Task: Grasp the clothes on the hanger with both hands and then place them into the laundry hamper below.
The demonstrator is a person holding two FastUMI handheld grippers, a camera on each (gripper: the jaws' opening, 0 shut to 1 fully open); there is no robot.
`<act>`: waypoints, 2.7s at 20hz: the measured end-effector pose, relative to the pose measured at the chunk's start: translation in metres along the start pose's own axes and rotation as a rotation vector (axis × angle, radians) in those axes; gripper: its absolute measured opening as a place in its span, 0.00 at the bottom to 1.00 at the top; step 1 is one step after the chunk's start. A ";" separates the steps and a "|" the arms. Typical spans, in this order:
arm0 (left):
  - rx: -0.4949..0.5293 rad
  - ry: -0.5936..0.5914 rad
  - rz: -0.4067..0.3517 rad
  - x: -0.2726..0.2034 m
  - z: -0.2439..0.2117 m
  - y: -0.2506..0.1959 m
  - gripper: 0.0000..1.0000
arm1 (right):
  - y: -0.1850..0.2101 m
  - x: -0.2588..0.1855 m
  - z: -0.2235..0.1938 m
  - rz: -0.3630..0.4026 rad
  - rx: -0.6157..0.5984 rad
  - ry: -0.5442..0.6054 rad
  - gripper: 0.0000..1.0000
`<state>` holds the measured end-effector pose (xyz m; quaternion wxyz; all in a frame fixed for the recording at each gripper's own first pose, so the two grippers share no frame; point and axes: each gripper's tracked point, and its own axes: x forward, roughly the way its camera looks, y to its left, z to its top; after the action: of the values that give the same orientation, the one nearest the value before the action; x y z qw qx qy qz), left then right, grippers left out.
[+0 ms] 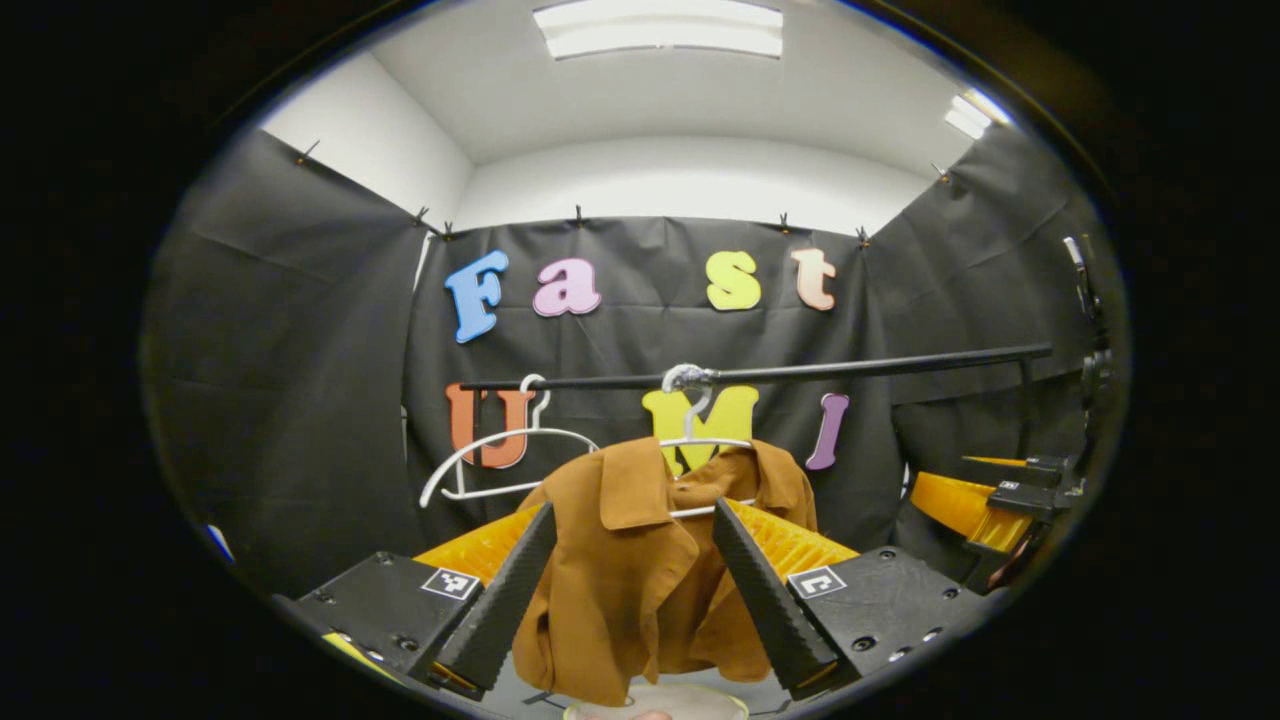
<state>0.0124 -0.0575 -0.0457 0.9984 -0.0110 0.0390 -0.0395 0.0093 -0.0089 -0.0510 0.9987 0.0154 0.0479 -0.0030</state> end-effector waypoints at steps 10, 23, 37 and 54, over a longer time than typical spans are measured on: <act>0.004 0.073 -0.012 0.024 -0.046 -0.022 1.00 | -0.008 0.031 -0.041 0.010 -0.003 0.060 0.98; 0.022 0.138 0.004 0.097 -0.099 -0.019 0.96 | 0.043 0.135 -0.114 0.170 0.042 0.201 0.98; -0.088 0.200 0.090 0.166 -0.132 -0.007 1.00 | 0.066 0.235 -0.128 0.207 0.214 0.293 0.80; -0.174 0.188 0.042 0.165 -0.121 0.015 0.10 | 0.020 0.240 -0.107 0.196 0.382 0.194 0.10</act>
<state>0.1679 -0.0583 -0.1789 0.9862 -0.0932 0.1360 -0.0157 0.2386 0.0135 -0.1801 0.9639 0.2087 0.1405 0.0868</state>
